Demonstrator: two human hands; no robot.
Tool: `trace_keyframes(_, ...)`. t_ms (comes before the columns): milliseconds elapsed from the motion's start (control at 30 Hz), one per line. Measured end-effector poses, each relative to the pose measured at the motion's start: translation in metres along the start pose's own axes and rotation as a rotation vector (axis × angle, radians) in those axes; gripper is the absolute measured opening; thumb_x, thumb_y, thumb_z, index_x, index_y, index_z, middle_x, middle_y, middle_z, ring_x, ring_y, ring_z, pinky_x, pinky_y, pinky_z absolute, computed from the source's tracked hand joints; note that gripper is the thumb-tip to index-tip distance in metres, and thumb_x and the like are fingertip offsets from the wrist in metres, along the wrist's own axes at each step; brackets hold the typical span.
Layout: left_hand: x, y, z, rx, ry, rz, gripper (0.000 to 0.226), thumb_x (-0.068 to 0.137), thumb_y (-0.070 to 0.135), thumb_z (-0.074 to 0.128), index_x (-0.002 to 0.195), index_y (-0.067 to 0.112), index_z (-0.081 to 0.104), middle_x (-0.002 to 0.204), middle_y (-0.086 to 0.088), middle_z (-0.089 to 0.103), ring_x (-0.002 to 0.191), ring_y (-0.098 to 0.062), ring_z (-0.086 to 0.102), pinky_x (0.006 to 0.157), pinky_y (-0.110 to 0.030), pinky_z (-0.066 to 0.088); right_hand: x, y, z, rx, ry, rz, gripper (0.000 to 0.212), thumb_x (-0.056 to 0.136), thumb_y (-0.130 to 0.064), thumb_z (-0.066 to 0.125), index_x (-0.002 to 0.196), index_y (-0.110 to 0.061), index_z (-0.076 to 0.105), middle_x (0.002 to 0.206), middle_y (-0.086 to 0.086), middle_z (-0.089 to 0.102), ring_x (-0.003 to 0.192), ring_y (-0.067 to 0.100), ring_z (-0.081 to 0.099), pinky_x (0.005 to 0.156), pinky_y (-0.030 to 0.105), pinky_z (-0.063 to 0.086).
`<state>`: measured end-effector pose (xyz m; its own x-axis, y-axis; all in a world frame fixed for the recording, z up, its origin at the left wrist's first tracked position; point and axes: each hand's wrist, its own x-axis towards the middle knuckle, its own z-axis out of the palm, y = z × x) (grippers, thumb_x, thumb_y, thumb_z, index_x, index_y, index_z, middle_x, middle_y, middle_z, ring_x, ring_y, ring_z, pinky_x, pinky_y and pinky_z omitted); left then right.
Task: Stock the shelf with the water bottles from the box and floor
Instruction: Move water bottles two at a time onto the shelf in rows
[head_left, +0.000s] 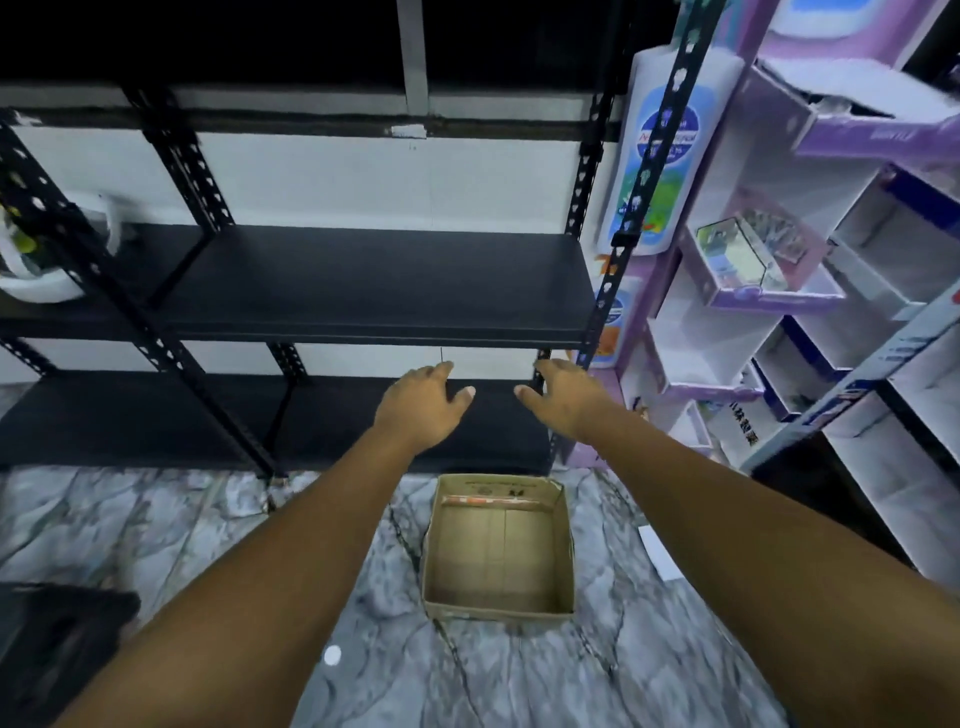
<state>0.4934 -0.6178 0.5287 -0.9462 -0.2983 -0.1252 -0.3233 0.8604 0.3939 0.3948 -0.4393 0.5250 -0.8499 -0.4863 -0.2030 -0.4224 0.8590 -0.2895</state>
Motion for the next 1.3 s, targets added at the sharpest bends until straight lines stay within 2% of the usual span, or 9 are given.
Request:
trace_keyframes(333, 0.014, -0.062, 0.131, 0.016, 0.035, -0.011, 0.063, 0.098, 0.049, 0.041, 0.15, 0.015, 0.029, 0.152, -0.011, 0.037, 0.141, -0.029, 0.031, 0.113, -0.042, 0.03, 0.026, 0.041, 0.127, -0.007, 0.05, -0.057, 0.061, 0.097, -0.053, 0.04, 0.144, -0.014, 0.036, 0.144, 0.012, 0.043, 0.132, 0.032, 0.04, 0.108, 0.046, 0.036)
trace_keyframes(567, 0.022, -0.123, 0.219, -0.018, 0.134, 0.0, 0.062, 0.098, 0.048, 0.043, 0.149, 0.015, 0.031, 0.152, -0.01, 0.037, 0.142, -0.028, 0.029, 0.114, -0.042, 0.029, 0.041, 0.052, 0.234, 0.001, 0.137, -0.12, 0.063, 0.097, -0.052, 0.041, 0.146, -0.013, 0.035, 0.149, 0.011, 0.039, 0.137, 0.029, 0.036, 0.111, 0.047, 0.031)
trace_keyframes(833, 0.031, -0.198, 0.286, -0.021, 0.219, 0.009, 0.064, 0.097, 0.051, 0.042, 0.15, 0.017, 0.031, 0.154, -0.008, 0.035, 0.144, -0.027, 0.025, 0.116, -0.041, 0.026, 0.068, 0.034, 0.342, -0.002, 0.141, -0.183, 0.064, 0.097, -0.053, 0.04, 0.148, -0.015, 0.032, 0.155, 0.01, 0.03, 0.144, 0.026, 0.024, 0.116, 0.046, 0.02)
trace_keyframes(1067, 0.033, -0.291, 0.316, -0.1, 0.178, -0.062, 0.063, 0.097, 0.049, 0.045, 0.149, 0.016, 0.033, 0.153, -0.01, 0.036, 0.143, -0.028, 0.027, 0.117, -0.04, 0.024, 0.106, -0.02, 0.419, 0.131, -0.012, -0.179, 0.064, 0.097, -0.051, 0.042, 0.149, -0.016, 0.031, 0.157, 0.009, 0.028, 0.145, 0.025, 0.022, 0.118, 0.043, 0.021)
trace_keyframes(1167, 0.019, -0.336, 0.325, -0.144, 0.149, -0.122, 0.062, 0.097, 0.046, 0.048, 0.147, 0.012, 0.037, 0.151, -0.013, 0.039, 0.139, -0.029, 0.034, 0.115, -0.037, 0.027, 0.12, -0.053, 0.451, 0.152, -0.073, -0.221, 0.06, 0.098, -0.046, 0.046, 0.147, -0.013, 0.036, 0.154, 0.011, 0.034, 0.141, 0.026, 0.03, 0.114, 0.036, 0.027)
trace_keyframes(1300, -0.007, -0.392, 0.335, -0.212, 0.122, -0.219, 0.088, 0.084, 0.073, 0.025, 0.145, 0.013, 0.043, 0.144, -0.014, 0.048, 0.132, -0.03, 0.044, 0.11, -0.039, 0.035, 0.133, -0.103, 0.483, 0.199, -0.183, -0.266, 0.057, 0.097, -0.041, 0.05, 0.143, -0.01, 0.041, 0.145, 0.012, 0.044, 0.133, 0.028, 0.04, 0.109, 0.036, 0.033)
